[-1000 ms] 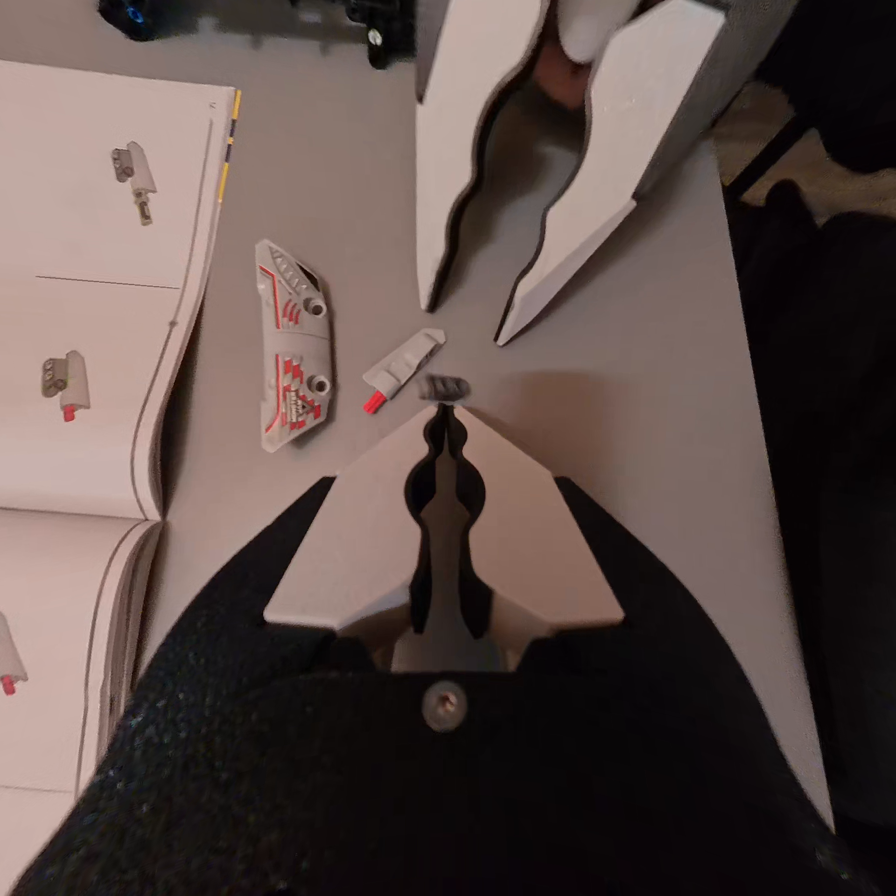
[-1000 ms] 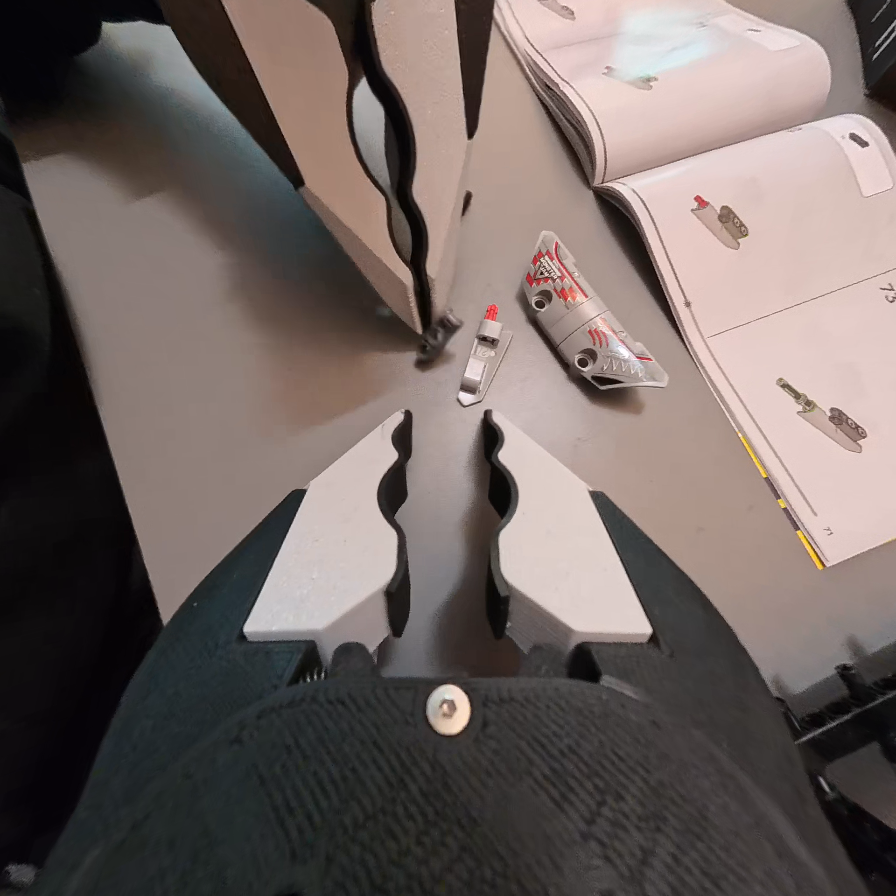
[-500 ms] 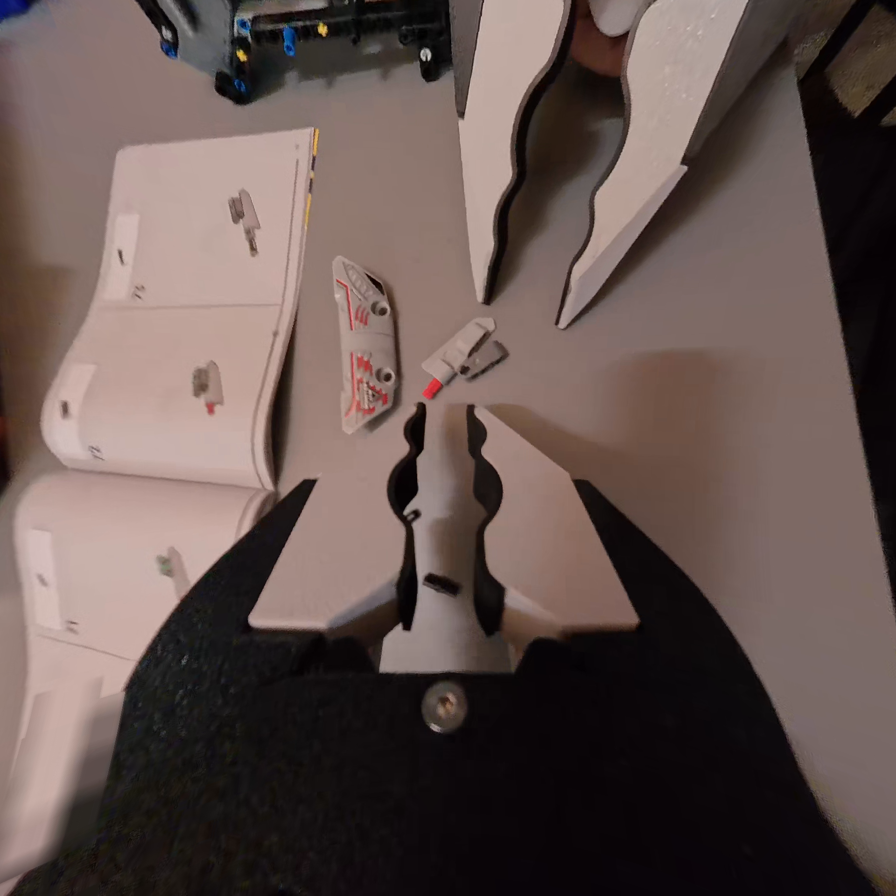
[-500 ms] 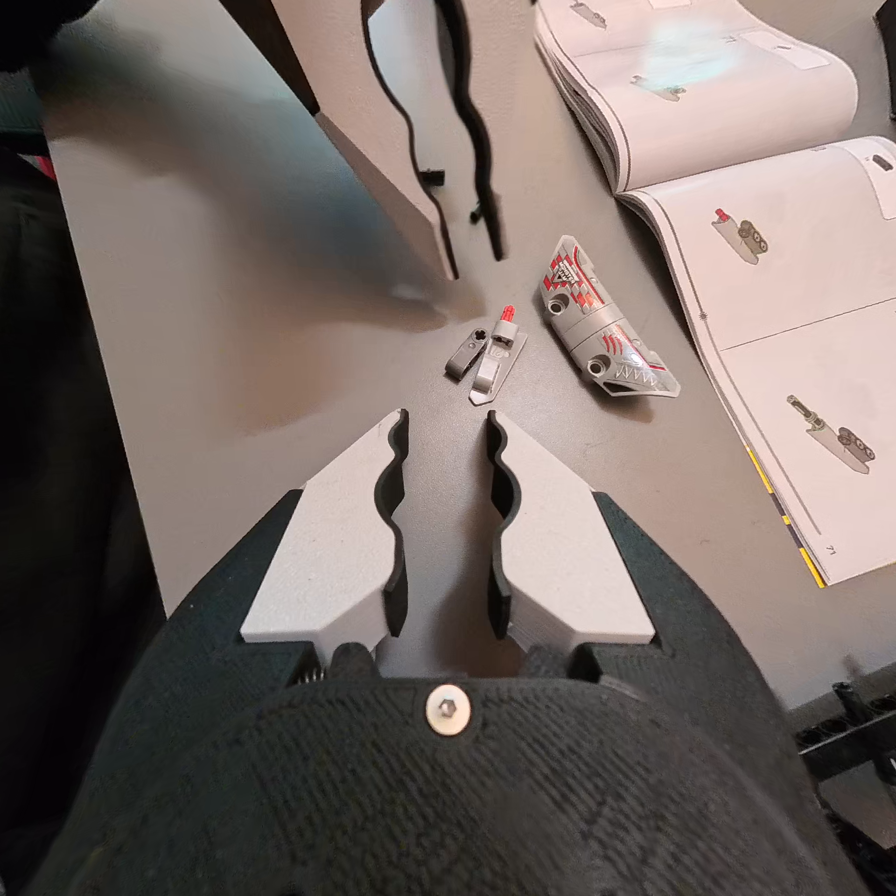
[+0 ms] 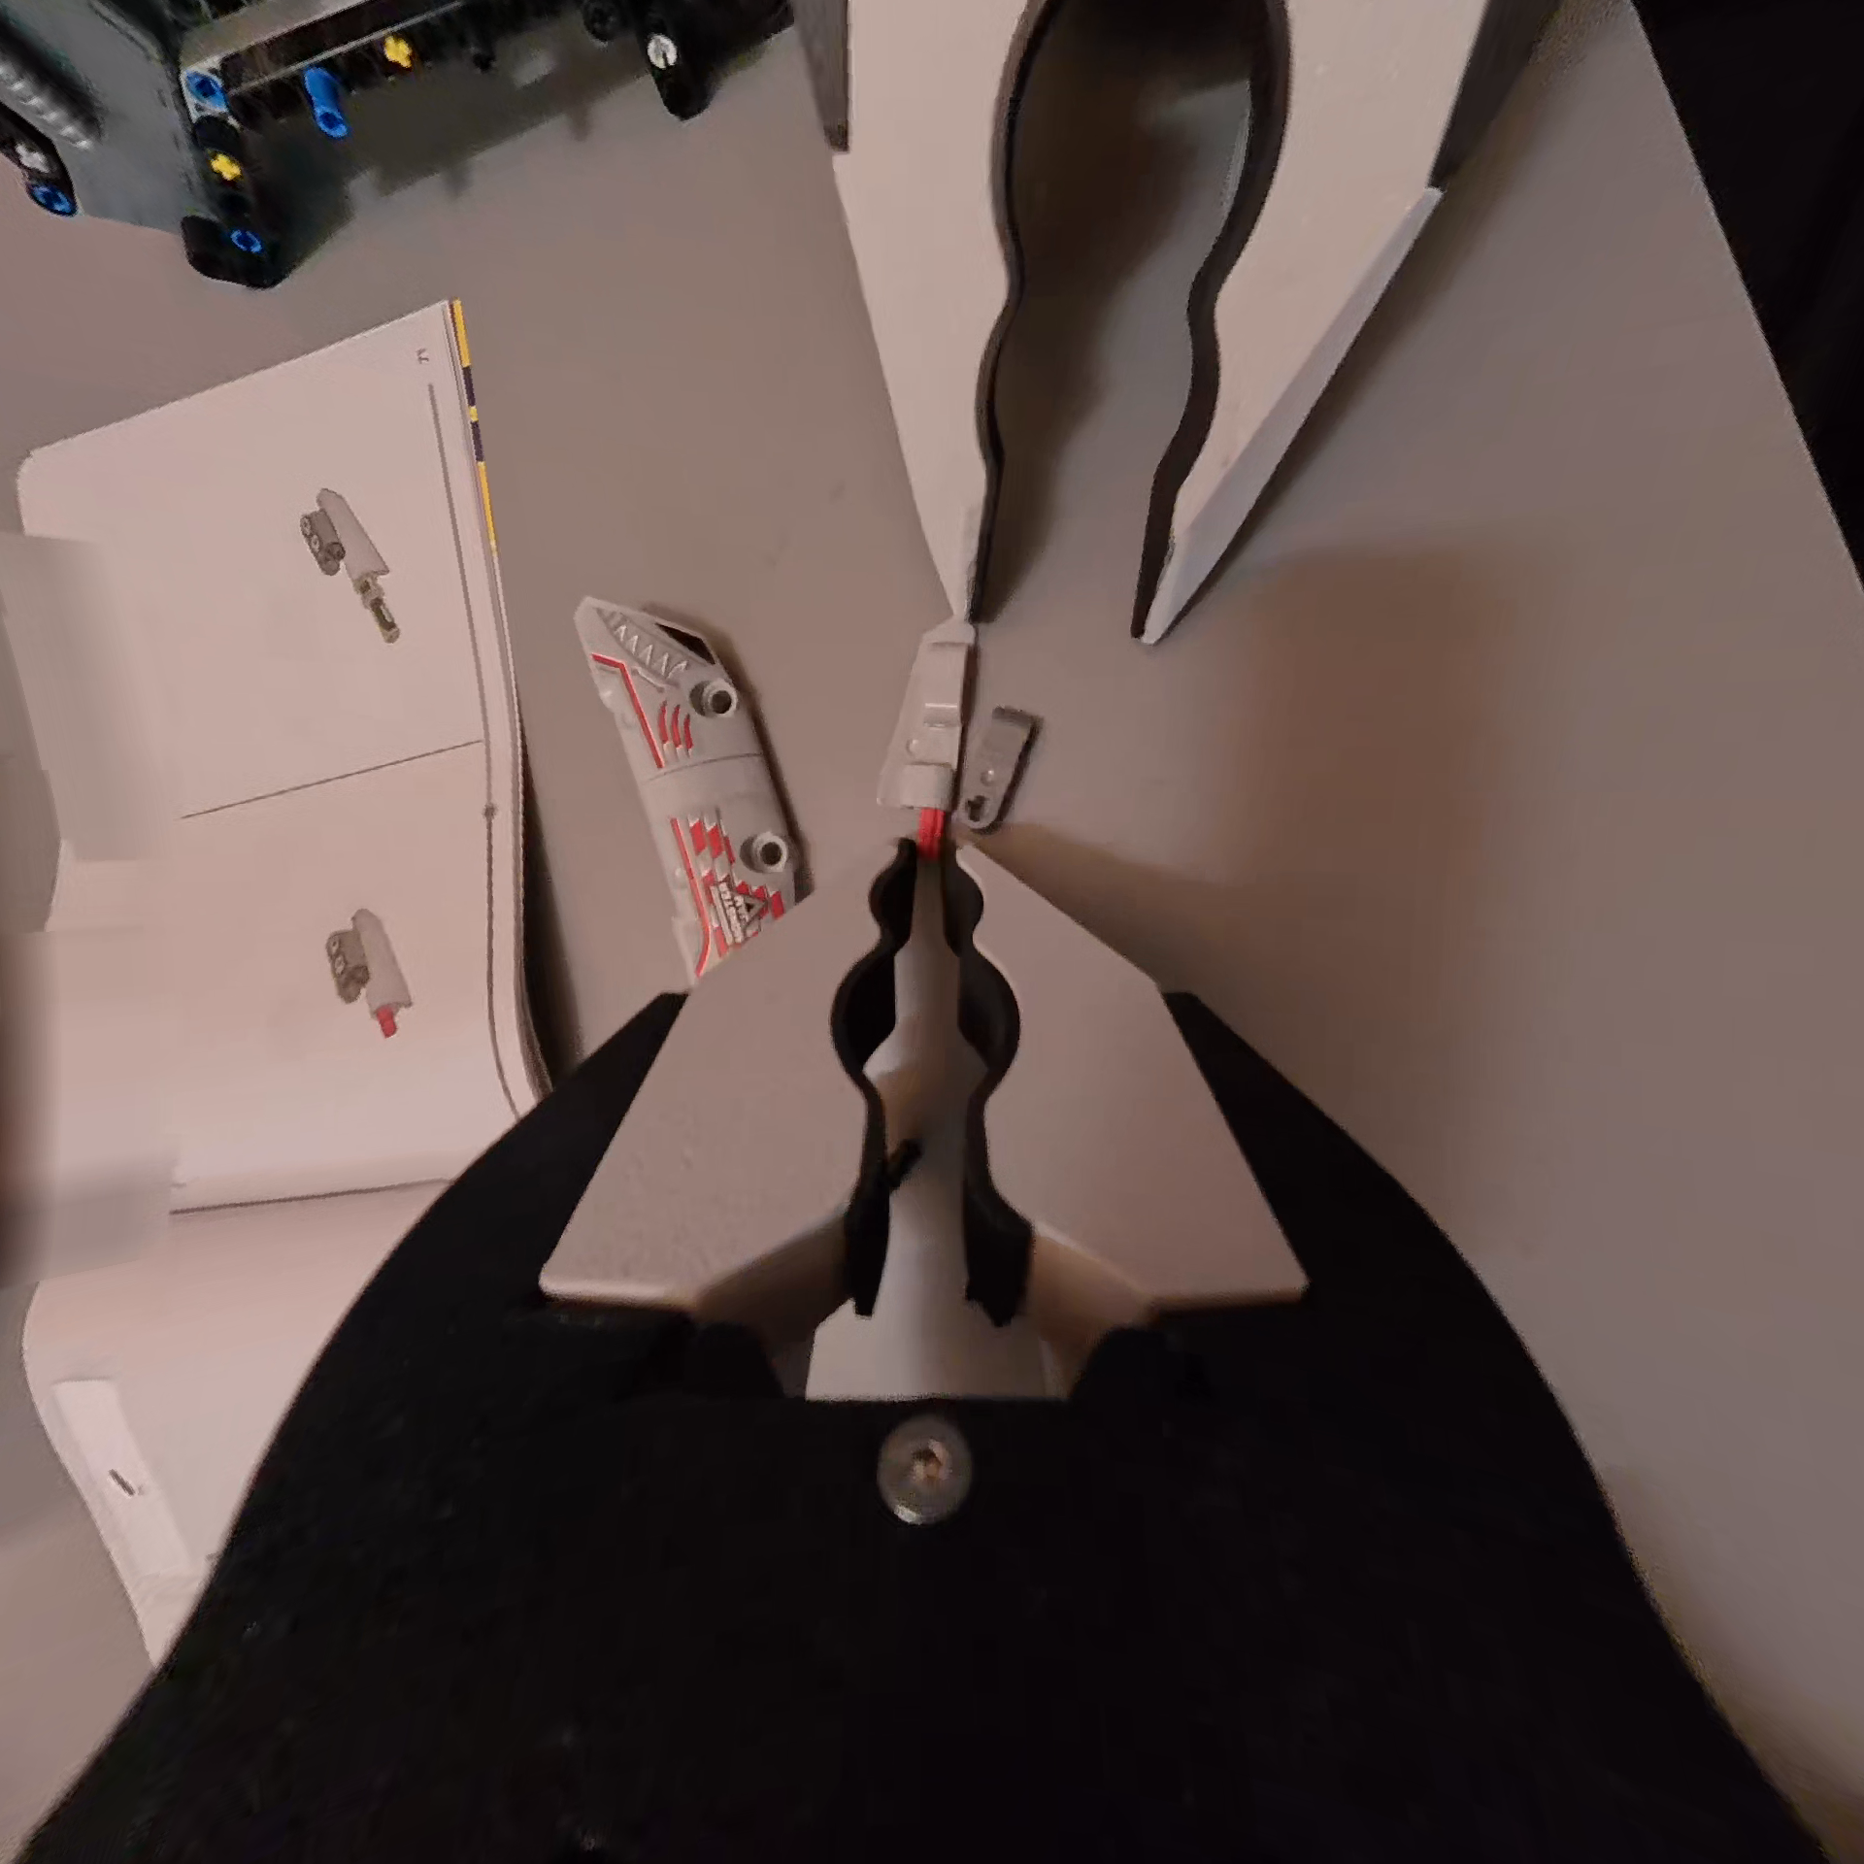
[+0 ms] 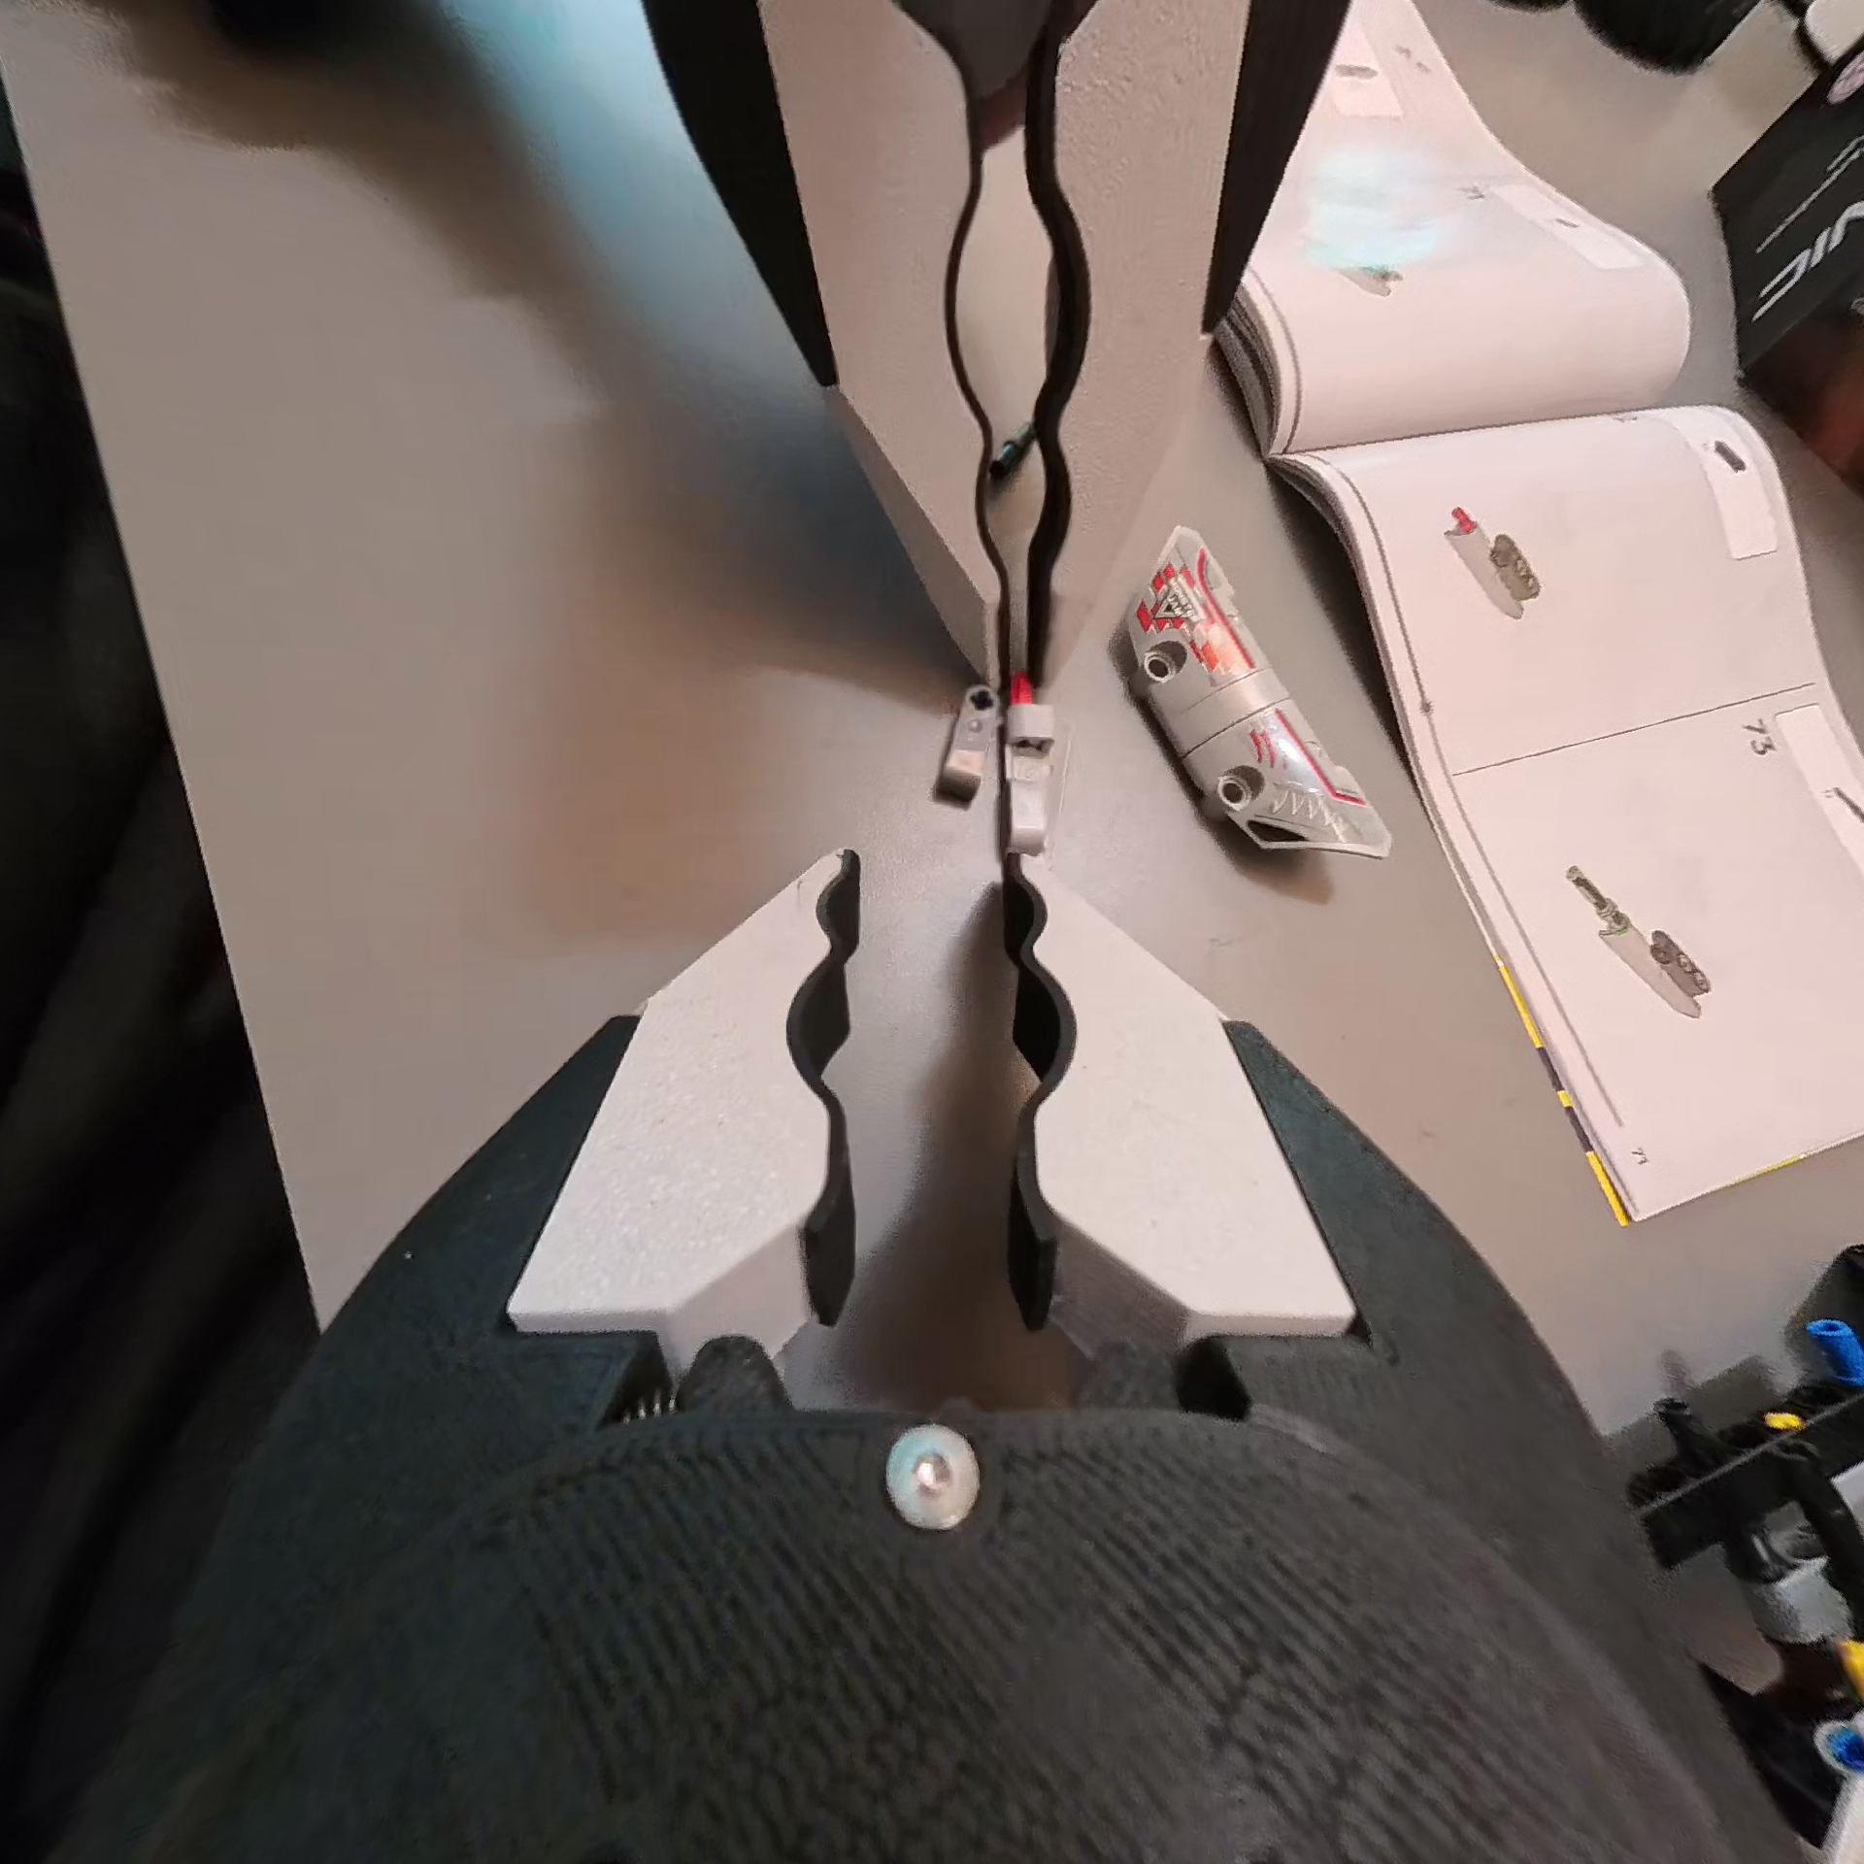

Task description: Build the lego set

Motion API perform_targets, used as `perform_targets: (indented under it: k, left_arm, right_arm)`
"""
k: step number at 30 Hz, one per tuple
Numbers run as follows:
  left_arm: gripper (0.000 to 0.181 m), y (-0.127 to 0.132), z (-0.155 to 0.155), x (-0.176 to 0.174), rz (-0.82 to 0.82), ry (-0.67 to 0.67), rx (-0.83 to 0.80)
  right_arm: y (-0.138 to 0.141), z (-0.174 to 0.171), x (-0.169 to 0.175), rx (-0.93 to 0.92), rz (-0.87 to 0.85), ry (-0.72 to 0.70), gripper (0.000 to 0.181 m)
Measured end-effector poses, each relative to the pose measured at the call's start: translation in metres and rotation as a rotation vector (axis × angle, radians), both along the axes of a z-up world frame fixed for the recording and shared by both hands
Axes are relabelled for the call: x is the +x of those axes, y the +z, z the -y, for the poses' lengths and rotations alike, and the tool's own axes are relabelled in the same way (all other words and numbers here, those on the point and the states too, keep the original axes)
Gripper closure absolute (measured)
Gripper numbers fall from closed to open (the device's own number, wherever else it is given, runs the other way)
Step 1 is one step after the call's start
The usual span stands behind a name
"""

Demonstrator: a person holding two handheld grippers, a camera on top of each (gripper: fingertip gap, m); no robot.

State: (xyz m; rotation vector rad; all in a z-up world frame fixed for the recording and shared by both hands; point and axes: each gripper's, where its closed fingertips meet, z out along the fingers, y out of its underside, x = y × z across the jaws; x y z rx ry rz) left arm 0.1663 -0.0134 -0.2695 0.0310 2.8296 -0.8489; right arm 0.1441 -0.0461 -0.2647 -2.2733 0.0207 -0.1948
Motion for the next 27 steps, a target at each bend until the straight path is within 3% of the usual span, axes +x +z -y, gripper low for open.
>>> perform_targets:
  k: [9,14,18,27]
  left_arm:
    - [0.179,-0.001,-0.021,-0.005,-0.076,0.070,0.044]
    - [0.168,0.004,-0.030,-0.002,-0.061,0.092,0.067]
    - [0.174,0.021,-0.023,-0.004,-0.017,0.071,-0.017]
    - [0.174,0.022,0.005,-0.034,0.071,0.038,-0.245]
  right_arm:
    - [0.000,-0.003,0.002,-0.003,0.056,0.001,0.161]
    - [0.000,-0.006,0.001,-0.005,0.061,0.011,0.165]
    - [0.000,-0.006,0.001,-0.005,0.054,0.013,0.165]
    - [-0.001,-0.006,-0.004,-0.012,0.060,0.047,0.175]
